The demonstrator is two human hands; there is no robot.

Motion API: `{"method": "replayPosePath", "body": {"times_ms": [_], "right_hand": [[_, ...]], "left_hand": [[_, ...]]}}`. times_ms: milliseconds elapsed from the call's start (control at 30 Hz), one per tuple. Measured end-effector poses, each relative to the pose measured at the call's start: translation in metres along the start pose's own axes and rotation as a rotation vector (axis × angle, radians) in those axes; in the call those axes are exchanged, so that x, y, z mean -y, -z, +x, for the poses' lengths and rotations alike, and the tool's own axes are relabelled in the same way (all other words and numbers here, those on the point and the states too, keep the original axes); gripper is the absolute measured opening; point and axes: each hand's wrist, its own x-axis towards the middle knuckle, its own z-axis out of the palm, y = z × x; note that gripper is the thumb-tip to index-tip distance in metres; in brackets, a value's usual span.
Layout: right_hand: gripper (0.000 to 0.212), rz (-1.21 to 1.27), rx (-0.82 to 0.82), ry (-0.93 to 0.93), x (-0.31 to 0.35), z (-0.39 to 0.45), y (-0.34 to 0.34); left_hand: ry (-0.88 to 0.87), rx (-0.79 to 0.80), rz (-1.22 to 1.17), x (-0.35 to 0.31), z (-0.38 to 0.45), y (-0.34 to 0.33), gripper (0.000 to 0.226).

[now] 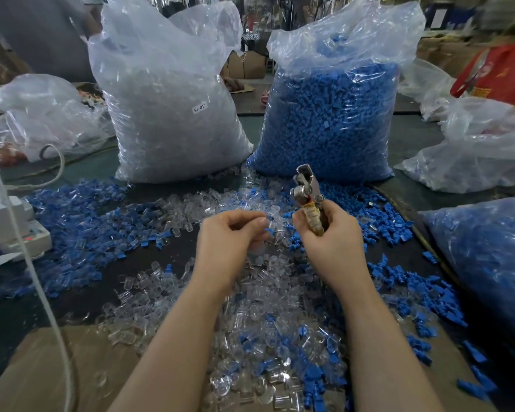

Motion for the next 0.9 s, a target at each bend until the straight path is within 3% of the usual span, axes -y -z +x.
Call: {"method": "replayPosePath", "body": {"times_ms": [133, 900], "right_hand": [[0.024, 0.02, 0.006, -0.005, 0.0022, 0.0001, -0.0014], [0.018, 0.047, 0.009, 0.071, 0.0083, -0.004, -0.0025]], "left_hand": [[0.056, 0.0, -0.165, -0.0024, -0.0003, 0.0017, 0.008], [0.082, 0.049, -0.186, -0.011, -0.006, -0.0009, 0.011]]}}
